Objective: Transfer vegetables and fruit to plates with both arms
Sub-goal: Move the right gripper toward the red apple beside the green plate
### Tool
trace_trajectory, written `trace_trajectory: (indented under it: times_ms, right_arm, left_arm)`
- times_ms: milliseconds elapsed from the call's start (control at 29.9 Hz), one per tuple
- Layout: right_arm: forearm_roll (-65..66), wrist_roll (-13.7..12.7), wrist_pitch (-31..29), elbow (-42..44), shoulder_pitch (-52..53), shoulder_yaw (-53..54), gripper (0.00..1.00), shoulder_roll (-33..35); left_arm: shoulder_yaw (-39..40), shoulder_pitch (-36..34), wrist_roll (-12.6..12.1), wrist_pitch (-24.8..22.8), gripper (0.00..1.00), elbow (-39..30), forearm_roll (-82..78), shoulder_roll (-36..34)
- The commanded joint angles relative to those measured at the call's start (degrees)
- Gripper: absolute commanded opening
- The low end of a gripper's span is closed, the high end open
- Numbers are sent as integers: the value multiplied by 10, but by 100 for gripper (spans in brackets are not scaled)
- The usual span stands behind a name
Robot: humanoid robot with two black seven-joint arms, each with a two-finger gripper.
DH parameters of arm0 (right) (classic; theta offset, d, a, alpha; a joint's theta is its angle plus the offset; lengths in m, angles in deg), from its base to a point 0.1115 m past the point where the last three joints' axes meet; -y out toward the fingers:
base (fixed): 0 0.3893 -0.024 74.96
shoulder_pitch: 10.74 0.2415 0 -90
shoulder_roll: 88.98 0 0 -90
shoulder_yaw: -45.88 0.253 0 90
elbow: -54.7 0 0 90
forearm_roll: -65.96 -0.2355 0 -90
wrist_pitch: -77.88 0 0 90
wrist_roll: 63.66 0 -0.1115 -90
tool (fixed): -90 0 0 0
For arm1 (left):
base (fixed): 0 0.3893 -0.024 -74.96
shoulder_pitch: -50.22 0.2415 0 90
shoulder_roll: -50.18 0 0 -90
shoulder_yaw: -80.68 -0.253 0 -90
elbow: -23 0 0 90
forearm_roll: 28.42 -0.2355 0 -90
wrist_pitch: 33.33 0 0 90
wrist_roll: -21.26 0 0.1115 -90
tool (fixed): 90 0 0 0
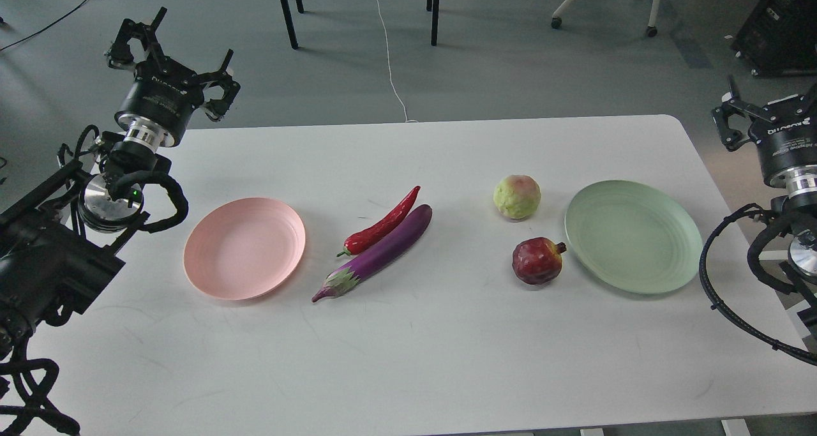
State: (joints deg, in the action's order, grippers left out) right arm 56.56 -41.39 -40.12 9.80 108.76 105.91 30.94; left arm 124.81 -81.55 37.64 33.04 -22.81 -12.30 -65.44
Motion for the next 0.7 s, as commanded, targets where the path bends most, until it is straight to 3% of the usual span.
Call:
trace_trajectory:
  times_ms: [0,535,568,668]
  right_arm:
    - [0,1,0,0,1,-1,99,1]
    - [0,1,0,-3,2,-7,99,23]
    - [0,1,0,-29,80,-142,99,148]
    - [-2,1,0,-34,151,-238,99,189]
  left_arm:
    - [0,2,8,6,98,0,-1,-4]
    - [-7,3,2,8,98,5,-2,-7]
    - [-7,3,1,1,98,4,-3,-27]
    - [-6,6,1,0,98,5,-3,-28]
